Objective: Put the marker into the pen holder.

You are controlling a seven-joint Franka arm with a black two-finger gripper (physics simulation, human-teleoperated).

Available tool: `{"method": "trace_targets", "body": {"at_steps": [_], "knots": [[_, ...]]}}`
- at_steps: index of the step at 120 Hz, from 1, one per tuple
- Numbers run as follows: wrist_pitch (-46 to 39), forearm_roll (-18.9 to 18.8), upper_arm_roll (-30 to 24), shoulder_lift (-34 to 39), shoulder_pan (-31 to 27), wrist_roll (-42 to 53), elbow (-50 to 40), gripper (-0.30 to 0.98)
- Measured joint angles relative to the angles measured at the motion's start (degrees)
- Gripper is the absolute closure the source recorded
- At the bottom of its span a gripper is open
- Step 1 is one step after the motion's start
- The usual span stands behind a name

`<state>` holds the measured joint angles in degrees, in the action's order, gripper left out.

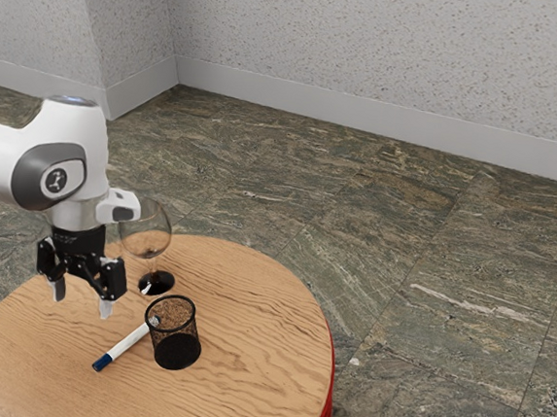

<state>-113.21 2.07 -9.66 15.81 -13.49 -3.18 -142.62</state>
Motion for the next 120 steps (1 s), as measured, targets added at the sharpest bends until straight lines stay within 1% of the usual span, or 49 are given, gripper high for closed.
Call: {"method": "trace_targets", "body": {"at_steps": [22, 29, 57, 76, 100, 120], "knots": [[-10.3, 0.1, 0.0, -5.9, 1.0, -0.4, -3.9, 0.0], [-12.8, 0.1, 0.0, -7.1, 1.8, -0.6, -4.6, 0.02], [-19.8, -0.1, 0.1, -8.4, 3.0, -0.9, -8.1, 0.35], [-21.9, -1.2, 0.1, -8.5, 2.4, 0.0, -9.1, 0.47], [-24.9, -2.2, 0.1, -9.9, 2.3, 2.8, -10.0, 0.54], [-26.0, -2.4, 1.3, -10.0, 1.2, 5.0, -10.3, 0.54]]}}
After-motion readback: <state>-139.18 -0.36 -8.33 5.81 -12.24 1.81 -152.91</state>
